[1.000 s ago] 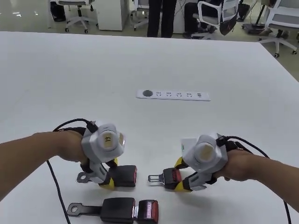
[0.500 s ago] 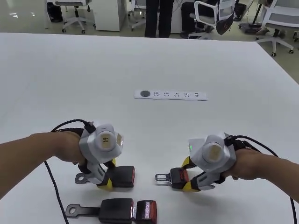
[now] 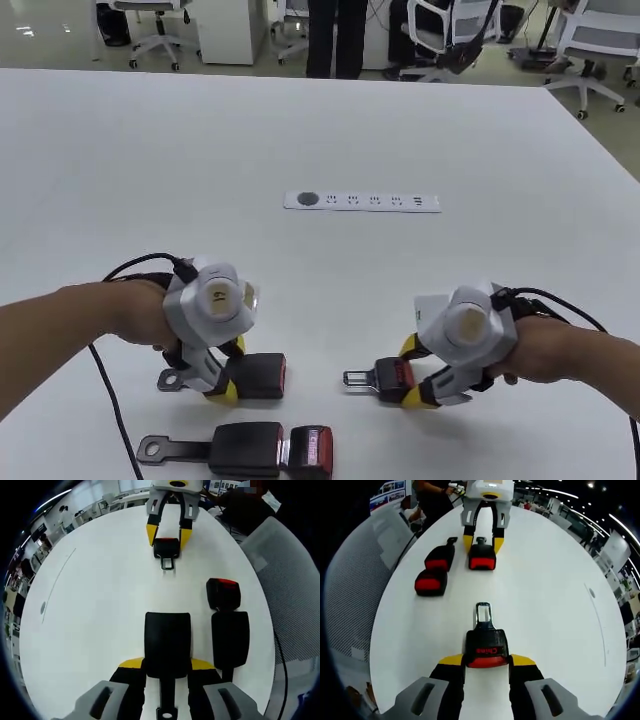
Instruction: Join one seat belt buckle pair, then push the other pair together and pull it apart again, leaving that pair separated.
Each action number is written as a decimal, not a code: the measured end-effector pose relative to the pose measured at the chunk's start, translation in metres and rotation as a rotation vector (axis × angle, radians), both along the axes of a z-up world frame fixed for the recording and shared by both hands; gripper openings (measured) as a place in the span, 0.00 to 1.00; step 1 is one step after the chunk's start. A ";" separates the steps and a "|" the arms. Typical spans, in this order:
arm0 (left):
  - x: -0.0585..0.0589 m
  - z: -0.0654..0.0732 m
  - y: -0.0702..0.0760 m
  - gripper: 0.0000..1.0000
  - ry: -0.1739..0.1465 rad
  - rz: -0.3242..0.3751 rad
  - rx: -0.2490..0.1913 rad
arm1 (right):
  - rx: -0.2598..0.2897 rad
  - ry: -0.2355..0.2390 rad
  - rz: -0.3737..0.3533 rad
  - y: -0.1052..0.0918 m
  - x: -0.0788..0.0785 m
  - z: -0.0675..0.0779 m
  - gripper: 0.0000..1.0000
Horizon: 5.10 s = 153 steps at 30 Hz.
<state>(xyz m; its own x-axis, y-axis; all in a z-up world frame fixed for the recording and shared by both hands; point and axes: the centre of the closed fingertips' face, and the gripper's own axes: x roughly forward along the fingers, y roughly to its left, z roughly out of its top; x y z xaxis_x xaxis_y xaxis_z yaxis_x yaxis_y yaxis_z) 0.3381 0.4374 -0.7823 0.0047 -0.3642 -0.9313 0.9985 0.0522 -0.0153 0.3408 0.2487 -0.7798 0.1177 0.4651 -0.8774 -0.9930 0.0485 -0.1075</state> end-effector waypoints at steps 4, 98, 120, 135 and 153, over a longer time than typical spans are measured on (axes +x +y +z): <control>0.000 0.000 0.000 0.33 0.000 -0.004 -0.009 | -0.008 0.001 -0.004 -0.002 0.001 0.000 0.30; -0.078 0.062 0.065 0.97 -0.268 0.742 -0.629 | 0.571 -0.053 -0.533 -0.007 -0.082 0.065 0.99; -0.085 0.062 0.062 1.00 -0.276 0.715 -0.621 | 0.570 -0.064 -0.501 -0.005 -0.088 0.062 0.99; -0.088 0.062 0.063 1.00 -0.279 0.708 -0.631 | 0.535 -0.066 -0.491 -0.006 -0.091 0.056 0.94; -0.090 0.065 0.062 1.00 -0.285 0.703 -0.629 | 0.530 -0.067 -0.490 -0.006 -0.092 0.057 0.95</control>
<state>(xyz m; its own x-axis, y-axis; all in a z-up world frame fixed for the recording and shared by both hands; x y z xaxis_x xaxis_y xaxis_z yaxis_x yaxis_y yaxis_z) 0.2485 0.4995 -0.7177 0.6041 -0.6210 -0.4995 0.7137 0.7004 -0.0075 0.2491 0.2426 -0.7225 0.4669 0.7062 -0.5322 -0.8361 0.5485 -0.0056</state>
